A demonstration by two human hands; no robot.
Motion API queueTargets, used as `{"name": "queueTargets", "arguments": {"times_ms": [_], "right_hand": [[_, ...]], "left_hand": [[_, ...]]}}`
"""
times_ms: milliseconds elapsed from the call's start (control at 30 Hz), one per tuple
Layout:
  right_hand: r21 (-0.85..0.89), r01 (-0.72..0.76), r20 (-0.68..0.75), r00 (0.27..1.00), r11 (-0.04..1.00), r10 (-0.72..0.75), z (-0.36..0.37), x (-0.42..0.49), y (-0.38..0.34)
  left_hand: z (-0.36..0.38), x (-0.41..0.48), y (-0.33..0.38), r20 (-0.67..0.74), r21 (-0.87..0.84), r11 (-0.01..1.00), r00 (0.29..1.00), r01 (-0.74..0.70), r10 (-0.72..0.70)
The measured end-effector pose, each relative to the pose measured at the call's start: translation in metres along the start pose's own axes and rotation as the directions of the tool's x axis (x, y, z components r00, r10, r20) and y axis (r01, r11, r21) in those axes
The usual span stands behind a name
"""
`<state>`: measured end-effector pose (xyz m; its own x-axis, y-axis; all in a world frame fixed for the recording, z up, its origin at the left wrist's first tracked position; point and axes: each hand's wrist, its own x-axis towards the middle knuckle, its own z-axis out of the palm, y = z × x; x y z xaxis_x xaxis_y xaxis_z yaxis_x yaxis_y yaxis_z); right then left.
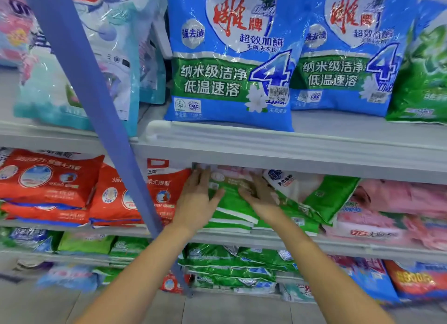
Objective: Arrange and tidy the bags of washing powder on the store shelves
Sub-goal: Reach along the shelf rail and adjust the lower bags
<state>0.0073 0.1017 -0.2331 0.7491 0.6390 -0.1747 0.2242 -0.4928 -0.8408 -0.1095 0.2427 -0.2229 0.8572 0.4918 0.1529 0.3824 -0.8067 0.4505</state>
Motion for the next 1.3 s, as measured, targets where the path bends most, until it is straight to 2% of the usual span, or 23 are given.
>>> {"name": "queueTargets", "arguments": {"times_ms": [67, 200, 300, 433, 500, 567, 667, 700, 833, 933, 1000, 1067, 1167, 1233, 1300], "right_hand": [[-0.136, 0.072, -0.031, 0.997, 0.988, -0.077, 0.008, 0.009, 0.005], [-0.28, 0.134, -0.029, 0.989, 0.951, -0.148, 0.008, 0.02, 0.009], [-0.51, 0.11, 0.002, 0.992, 0.853, -0.126, 0.008, 0.023, 0.02], [-0.622, 0.057, -0.028, 0.995, 0.781, -0.096, 0.006, 0.02, 0.022], [-0.709, 0.015, -0.115, 0.984, 0.705, -0.137, -0.004, 0.012, 0.028], [-0.81, -0.076, -0.192, 0.971, 0.581, -0.141, -0.024, 0.006, 0.038], [-0.902, -0.231, -0.224, 0.973, 0.365, 0.06, -0.056, 0.0, 0.056], [-0.916, -0.253, -0.239, 0.968, 0.311, 0.083, -0.063, -0.002, 0.06], [-0.94, -0.263, -0.264, 0.964, 0.216, 0.026, -0.069, 0.002, 0.065], [-0.948, -0.267, -0.279, 0.959, 0.173, -0.046, -0.066, 0.0, 0.053], [-0.932, -0.315, -0.328, 0.944, 0.182, -0.047, -0.07, -0.001, 0.043], [-0.891, -0.368, -0.395, 0.917, 0.267, -0.054, -0.078, 0.001, 0.036], [-0.759, -0.397, -0.513, 0.853, 0.516, -0.099, -0.083, -0.012, 0.017], [-0.611, -0.331, -0.598, 0.789, 0.719, -0.145, -0.082, -0.032, 0.012], [-0.414, -0.321, -0.676, 0.735, 0.852, -0.052, -0.088, -0.06, 0.006]], "left_hand": [[0.012, -0.002, -0.008, 0.032, 0.144, 0.986, 0.996, -0.083, 0.079], [0.011, -0.006, -0.017, 0.063, 0.233, 0.967, 0.994, -0.103, 0.091], [0.016, -0.017, -0.022, 0.083, 0.247, 0.964, 0.993, -0.104, 0.086], [0.013, -0.02, -0.021, 0.095, 0.255, 0.962, 0.993, -0.095, 0.073], [0.008, -0.02, -0.021, 0.104, 0.229, 0.969, 0.992, -0.092, 0.07], [0.002, -0.018, -0.02, 0.094, 0.18, 0.982, 0.994, -0.064, 0.048], [-0.007, -0.021, -0.017, 0.065, 0.082, 0.997, 0.998, -0.016, 0.01], [-0.009, -0.025, -0.017, 0.053, 0.056, 0.998, 0.999, -0.016, 0.013], [-0.015, -0.048, -0.017, 0.012, 0.008, 0.999, 0.999, -0.053, 0.053], [-0.025, -0.06, -0.019, -0.033, -0.074, 0.997, 0.999, -0.022, 0.02], [-0.031, -0.067, -0.022, -0.04, -0.116, 0.993, 0.999, -0.026, 0.021], [-0.035, -0.073, -0.027, -0.005, -0.173, 0.985, 1.0, -0.028, 0.027], [-0.037, -0.08, -0.031, 0.037, -0.261, 0.965, 0.998, -0.042, 0.054], [-0.038, -0.085, -0.032, 0.046, -0.306, 0.95, 0.995, -0.068, 0.086], [-0.038, -0.09, -0.032, 0.043, -0.354, 0.931, 0.992, -0.095, 0.118]]}}
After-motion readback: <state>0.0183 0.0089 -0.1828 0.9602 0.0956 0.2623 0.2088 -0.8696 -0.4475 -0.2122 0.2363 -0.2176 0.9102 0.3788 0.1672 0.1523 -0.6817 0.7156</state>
